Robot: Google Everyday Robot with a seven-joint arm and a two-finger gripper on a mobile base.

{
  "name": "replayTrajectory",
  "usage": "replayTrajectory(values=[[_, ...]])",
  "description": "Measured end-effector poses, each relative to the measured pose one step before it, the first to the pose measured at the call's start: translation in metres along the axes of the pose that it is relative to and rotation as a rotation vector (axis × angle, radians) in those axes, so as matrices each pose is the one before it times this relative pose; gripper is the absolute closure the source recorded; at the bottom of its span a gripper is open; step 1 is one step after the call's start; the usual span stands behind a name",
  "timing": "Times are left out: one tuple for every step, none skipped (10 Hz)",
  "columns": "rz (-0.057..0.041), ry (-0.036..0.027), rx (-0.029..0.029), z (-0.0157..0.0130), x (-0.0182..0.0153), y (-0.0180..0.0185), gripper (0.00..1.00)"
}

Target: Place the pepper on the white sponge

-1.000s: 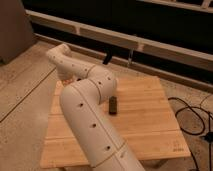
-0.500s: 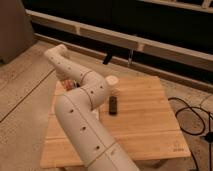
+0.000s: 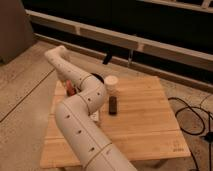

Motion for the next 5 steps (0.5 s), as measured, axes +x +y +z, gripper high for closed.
replayTrajectory(values=[[0.00905, 0.00279, -0.00236, 0.00086, 0.00084, -0.00271, 0.20], [0.00585, 0.00383, -0.00611, 0.00096, 0.00098, -0.00071, 0.20], [0.00309, 0.00113, 0.00160, 0.00077, 0.00028, -0.00183, 0.20], [0.00086, -0.00080, 0.00330, -0.00013, -0.00025, -0.00104, 0.20], [-0.00018, -0.00037, 0.00155, 0.00004, -0.00012, -0.00017, 0.20]])
